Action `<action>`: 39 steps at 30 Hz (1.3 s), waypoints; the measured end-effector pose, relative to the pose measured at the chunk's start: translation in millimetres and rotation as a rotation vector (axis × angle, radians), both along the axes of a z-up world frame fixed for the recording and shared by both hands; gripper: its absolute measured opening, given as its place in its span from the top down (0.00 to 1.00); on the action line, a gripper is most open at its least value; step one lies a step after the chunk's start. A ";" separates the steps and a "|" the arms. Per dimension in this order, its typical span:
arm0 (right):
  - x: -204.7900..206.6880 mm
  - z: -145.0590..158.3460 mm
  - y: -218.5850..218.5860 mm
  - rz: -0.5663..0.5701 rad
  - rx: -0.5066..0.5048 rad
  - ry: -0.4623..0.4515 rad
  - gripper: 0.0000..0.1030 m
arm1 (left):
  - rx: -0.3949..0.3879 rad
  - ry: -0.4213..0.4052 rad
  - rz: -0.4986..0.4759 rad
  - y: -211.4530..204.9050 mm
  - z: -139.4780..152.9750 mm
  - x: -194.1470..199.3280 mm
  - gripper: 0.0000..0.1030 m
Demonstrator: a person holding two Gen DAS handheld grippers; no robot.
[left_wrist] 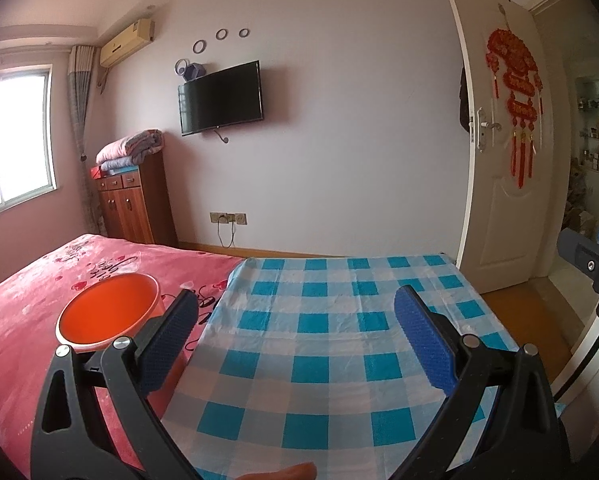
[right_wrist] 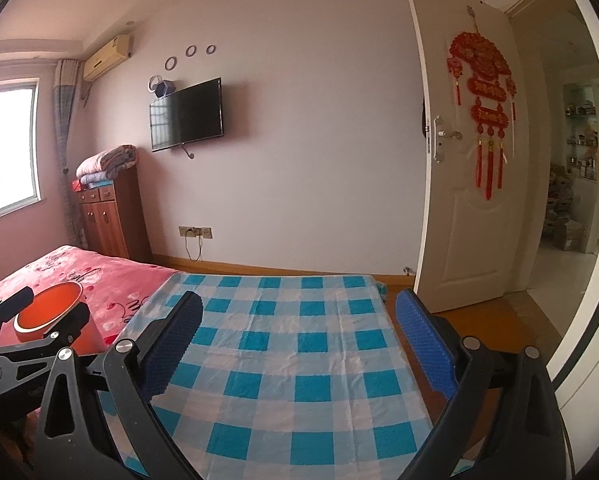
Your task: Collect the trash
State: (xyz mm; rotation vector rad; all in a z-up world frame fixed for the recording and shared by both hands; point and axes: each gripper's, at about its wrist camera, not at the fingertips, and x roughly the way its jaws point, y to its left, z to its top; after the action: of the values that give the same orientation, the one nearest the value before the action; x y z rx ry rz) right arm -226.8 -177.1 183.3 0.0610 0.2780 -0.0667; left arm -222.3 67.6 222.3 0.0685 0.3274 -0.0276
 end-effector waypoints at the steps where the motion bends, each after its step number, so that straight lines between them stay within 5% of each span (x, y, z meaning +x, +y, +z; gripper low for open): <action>1: -1.5 0.5 0.1 -0.003 -0.003 -0.004 0.07 | -0.001 -0.004 -0.002 0.3 0.8 -1.9 0.04; 23: 6.8 -10.3 6.3 0.010 -0.025 0.016 0.06 | -0.013 0.004 0.006 5.0 2.7 -2.7 0.04; 31: 39.3 -36.0 4.2 0.041 -0.002 0.083 0.06 | -0.036 0.073 0.002 2.2 -18.1 19.6 0.04; 39: 110.5 -107.7 -9.0 0.064 0.072 0.287 0.06 | -0.044 0.274 0.033 -5.4 -85.0 79.3 0.04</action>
State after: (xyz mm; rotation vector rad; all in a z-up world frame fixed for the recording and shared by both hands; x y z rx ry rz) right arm -116.3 -186.1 75.6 0.1147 0.5688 -0.0018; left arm -143.0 62.1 137.3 0.0154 0.6013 -0.0114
